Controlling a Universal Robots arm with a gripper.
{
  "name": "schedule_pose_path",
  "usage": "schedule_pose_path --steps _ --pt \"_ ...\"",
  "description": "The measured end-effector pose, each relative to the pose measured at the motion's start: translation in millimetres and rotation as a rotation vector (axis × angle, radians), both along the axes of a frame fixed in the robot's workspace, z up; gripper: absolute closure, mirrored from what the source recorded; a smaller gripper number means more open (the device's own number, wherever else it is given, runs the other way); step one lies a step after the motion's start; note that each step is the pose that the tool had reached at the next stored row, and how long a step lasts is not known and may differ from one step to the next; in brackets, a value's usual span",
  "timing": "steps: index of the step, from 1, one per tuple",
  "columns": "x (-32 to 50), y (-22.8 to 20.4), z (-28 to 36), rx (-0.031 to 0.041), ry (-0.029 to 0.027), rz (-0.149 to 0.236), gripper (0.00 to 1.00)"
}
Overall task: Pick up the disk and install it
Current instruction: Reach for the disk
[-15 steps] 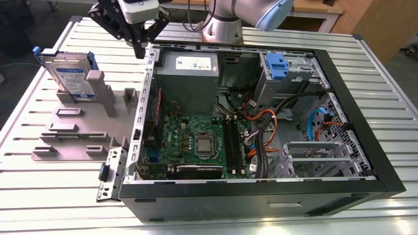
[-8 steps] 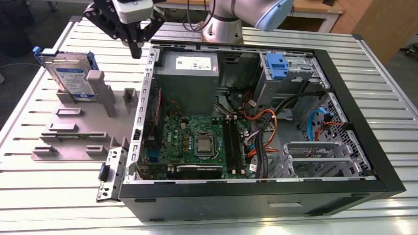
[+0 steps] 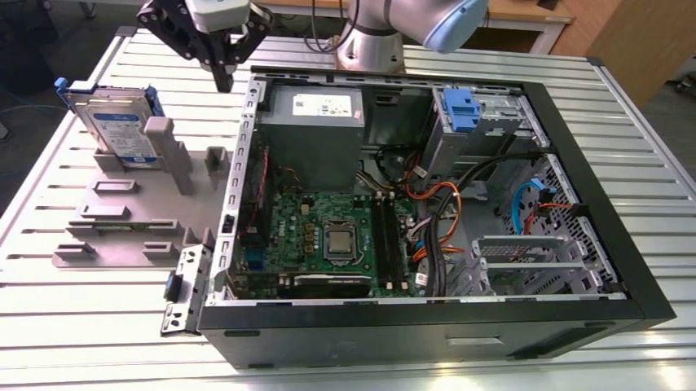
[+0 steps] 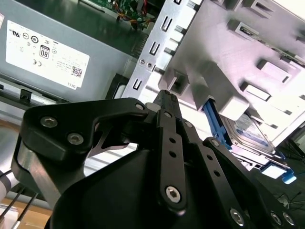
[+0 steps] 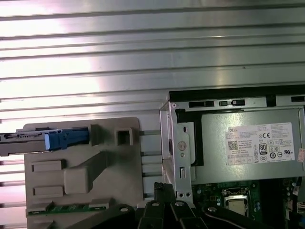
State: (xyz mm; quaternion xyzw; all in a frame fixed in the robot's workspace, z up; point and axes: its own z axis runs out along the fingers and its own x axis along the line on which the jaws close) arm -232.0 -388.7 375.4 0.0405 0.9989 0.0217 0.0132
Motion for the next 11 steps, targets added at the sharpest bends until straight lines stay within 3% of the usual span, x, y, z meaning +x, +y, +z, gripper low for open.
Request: schedule_pose_path --steps 3,8,11 --pt "-2.4 1.5 0.0 0.0 0.0 -0.007 0.89" --pt "-20.2 4.0 -0.6 0.0 0.0 -0.007 0.89" --pt "-25.3 4.4 -1.3 0.0001 0.0 -0.007 0.89"
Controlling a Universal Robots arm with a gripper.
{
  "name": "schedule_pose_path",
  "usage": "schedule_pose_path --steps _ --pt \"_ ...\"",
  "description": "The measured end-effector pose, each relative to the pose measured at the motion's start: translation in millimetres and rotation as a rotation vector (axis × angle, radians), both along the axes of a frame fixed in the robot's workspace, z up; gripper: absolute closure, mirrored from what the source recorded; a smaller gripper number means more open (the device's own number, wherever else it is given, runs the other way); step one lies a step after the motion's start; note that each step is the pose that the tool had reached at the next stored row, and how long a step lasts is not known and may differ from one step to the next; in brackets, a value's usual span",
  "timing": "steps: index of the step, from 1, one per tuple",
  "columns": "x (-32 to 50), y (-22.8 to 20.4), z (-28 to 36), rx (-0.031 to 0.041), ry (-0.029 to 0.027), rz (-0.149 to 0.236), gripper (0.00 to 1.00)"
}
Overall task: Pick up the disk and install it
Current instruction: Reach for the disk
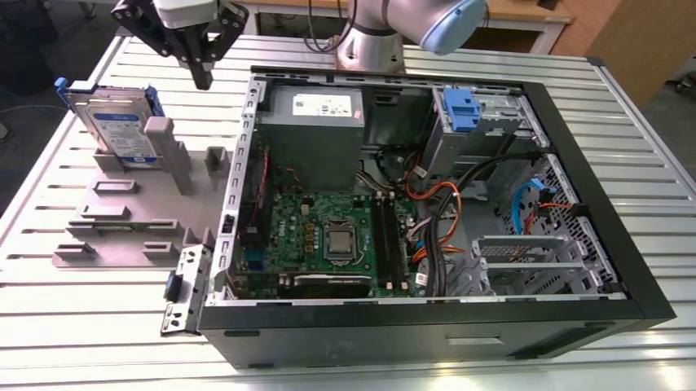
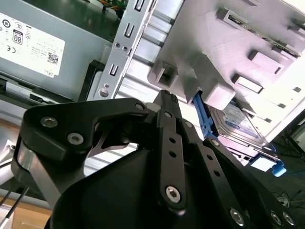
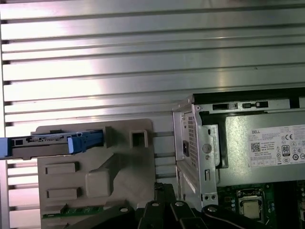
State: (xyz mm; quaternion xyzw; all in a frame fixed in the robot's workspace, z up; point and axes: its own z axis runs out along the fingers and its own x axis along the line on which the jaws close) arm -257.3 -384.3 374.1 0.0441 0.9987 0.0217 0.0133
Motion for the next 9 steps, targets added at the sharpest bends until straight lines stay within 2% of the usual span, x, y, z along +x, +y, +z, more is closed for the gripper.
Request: schedule_pose_path --steps 9 --pt "-1.0 0.0 -0.1 -0.0006 0.0001 0.0 0.89"
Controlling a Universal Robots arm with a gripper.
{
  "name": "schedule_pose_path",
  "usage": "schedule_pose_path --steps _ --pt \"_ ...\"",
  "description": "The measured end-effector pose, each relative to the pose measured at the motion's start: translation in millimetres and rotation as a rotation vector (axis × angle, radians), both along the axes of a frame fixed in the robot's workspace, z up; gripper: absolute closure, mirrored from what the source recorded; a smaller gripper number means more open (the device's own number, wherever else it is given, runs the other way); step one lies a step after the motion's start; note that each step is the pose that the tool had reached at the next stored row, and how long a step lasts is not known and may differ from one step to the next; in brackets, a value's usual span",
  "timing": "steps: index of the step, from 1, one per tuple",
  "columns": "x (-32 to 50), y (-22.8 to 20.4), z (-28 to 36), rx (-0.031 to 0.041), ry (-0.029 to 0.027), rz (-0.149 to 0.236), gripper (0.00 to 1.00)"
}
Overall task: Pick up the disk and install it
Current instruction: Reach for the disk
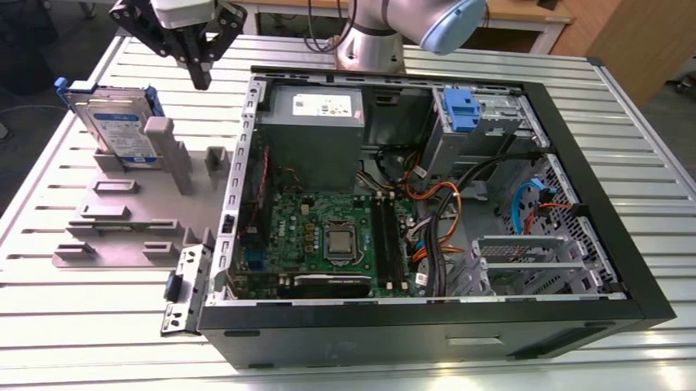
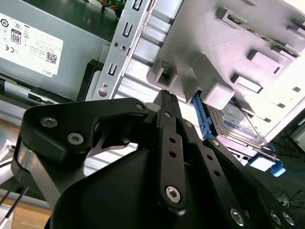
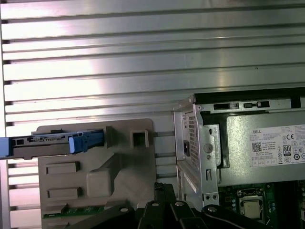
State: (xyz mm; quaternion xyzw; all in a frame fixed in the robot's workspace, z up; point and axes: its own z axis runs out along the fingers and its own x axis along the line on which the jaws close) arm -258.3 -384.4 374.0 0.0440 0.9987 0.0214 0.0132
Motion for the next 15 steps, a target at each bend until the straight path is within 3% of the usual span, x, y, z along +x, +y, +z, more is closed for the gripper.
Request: schedule_pose_path --steps 5,8,15 --pt "0.0 0.0 0.0 -0.0004 0.0 0.0 0.89" --pt "-6.2 0.0 -0.4 0.007 -0.0001 0.0 0.89" --pt "-7.8 0.0 -0.6 0.0086 0.0 0.0 0.89"
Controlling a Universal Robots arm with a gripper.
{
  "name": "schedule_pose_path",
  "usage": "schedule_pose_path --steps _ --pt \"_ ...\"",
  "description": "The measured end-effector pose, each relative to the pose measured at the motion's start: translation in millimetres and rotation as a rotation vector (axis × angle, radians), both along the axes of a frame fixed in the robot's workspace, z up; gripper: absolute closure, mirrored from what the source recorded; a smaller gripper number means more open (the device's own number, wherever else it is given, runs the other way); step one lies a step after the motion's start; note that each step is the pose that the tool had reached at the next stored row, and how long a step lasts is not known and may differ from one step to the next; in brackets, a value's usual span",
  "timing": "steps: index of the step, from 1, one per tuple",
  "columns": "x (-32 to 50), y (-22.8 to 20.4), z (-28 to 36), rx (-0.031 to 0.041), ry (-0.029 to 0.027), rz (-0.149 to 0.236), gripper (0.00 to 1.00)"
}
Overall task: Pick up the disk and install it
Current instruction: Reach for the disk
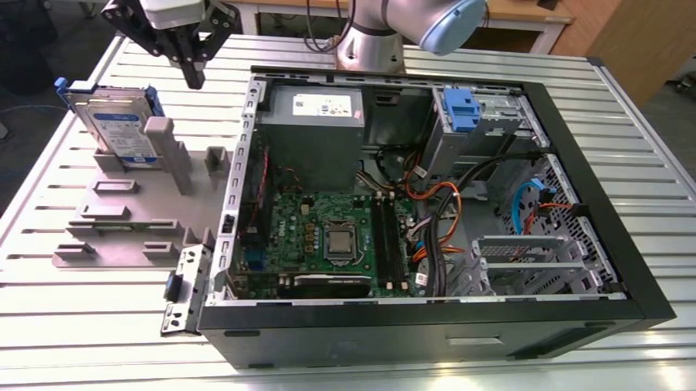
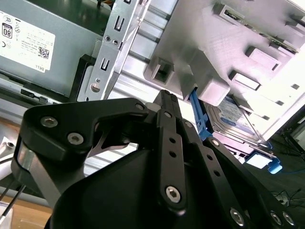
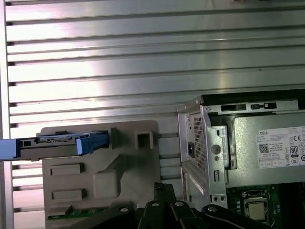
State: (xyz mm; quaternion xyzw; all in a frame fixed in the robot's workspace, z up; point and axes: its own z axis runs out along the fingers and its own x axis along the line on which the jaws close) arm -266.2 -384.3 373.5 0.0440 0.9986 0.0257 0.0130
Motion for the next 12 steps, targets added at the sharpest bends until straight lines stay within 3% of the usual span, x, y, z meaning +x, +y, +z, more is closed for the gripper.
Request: schedule_pose_path --steps 12 --pt "-3.7 0.5 -0.4 0.0 0.0004 0.0 0.89"
